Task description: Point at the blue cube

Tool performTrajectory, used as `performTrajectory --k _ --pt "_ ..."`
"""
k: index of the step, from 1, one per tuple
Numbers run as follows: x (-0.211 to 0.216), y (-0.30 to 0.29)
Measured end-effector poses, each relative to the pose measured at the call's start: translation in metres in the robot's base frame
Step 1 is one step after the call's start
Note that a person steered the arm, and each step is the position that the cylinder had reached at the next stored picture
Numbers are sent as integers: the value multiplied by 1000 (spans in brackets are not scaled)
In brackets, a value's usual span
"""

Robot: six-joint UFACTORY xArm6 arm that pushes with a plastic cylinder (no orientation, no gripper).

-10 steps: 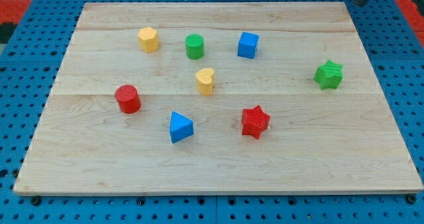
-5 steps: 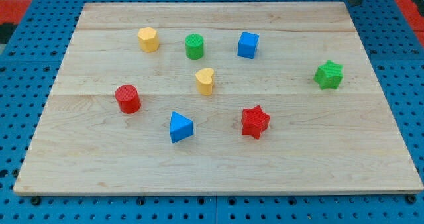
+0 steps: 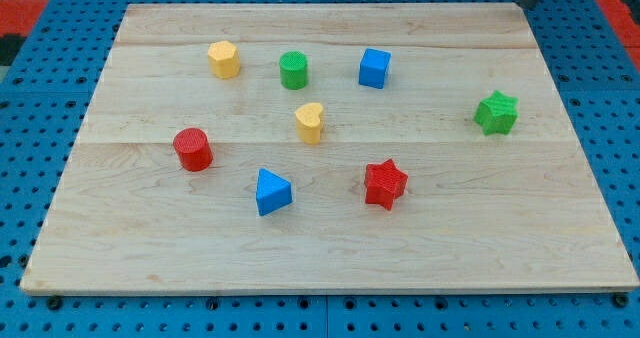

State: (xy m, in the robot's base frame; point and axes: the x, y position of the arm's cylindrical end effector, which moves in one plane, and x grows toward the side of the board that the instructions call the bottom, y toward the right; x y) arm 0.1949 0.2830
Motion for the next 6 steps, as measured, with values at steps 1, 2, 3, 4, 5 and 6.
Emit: performTrajectory --k 1,2,3,4,5,6 --pt "6 -46" --pt "61 -82" --pt "114 -140" --pt "118 -137" --pt "118 -137" --pt "111 -150"
